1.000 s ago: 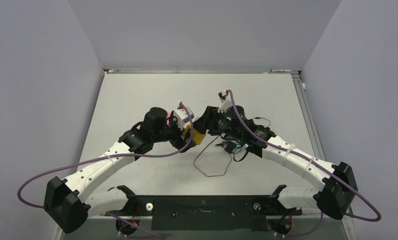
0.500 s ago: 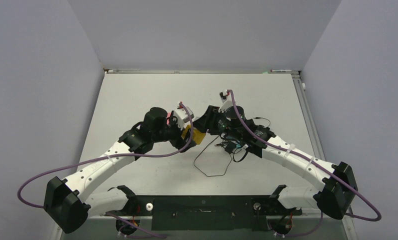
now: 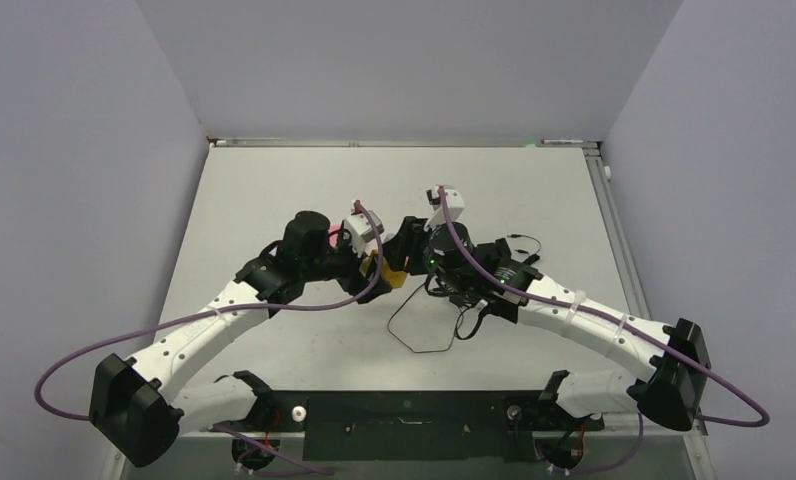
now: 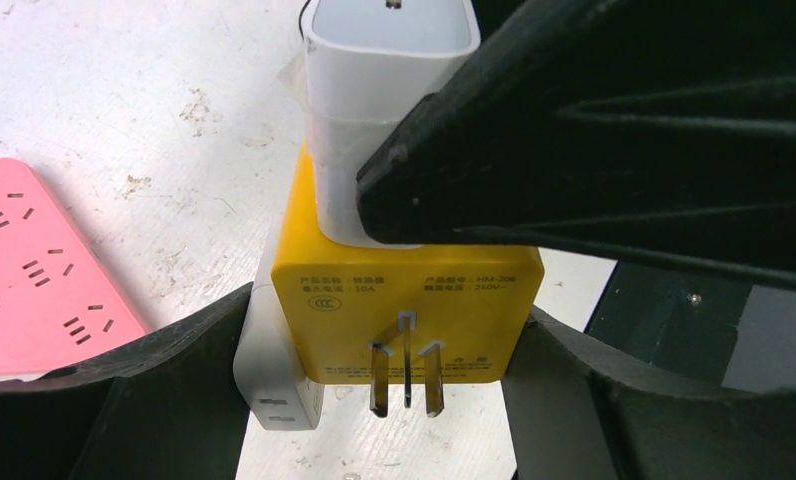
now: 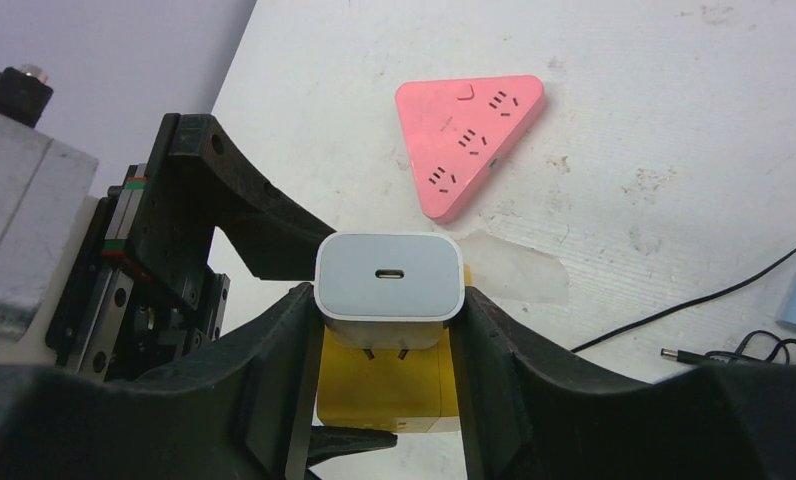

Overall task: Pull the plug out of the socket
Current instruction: Remove the plug from the socket.

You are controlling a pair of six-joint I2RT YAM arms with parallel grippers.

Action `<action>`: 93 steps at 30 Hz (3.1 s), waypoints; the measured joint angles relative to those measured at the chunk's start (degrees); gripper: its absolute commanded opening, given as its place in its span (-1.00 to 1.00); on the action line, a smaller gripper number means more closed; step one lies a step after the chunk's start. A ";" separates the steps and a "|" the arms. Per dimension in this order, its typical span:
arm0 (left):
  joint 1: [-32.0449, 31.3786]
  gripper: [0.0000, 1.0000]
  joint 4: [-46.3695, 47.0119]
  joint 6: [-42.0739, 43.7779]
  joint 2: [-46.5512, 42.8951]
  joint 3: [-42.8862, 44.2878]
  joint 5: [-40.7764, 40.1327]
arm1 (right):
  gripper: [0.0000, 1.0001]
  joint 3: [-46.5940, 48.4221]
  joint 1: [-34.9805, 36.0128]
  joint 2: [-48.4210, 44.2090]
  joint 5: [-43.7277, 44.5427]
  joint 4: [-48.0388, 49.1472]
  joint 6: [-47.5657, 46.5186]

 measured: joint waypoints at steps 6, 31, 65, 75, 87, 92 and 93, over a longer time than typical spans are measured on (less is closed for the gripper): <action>2.54 -1.00 1.07 -1.22 -0.31 0.00 4.85 | -0.89 3.06 3.41 1.36 7.19 -1.75 -1.81; -1.42 -1.00 2.21 1.88 -2.58 -0.66 -5.03 | -0.89 2.49 -8.09 1.36 -15.32 -0.50 0.35; 0.85 -1.00 -0.24 3.04 -2.95 -1.29 -1.99 | -0.89 9.22 3.02 5.18 3.56 -8.15 -3.69; 2.95 -1.00 0.63 2.43 -3.34 -1.42 3.15 | -0.89 13.73 7.89 7.34 13.55 -12.09 -5.44; 1.99 -1.00 0.96 2.45 -3.48 -1.53 -0.96 | -0.89 10.91 0.50 6.27 0.42 -8.48 -4.04; 0.72 -1.00 0.81 2.73 -3.48 -1.53 -3.63 | -0.89 7.76 -3.96 4.87 -8.74 -5.81 -2.36; 0.55 -1.00 0.74 2.80 -3.45 -1.53 -3.96 | -0.89 7.28 -4.61 4.76 -10.23 -5.27 -2.05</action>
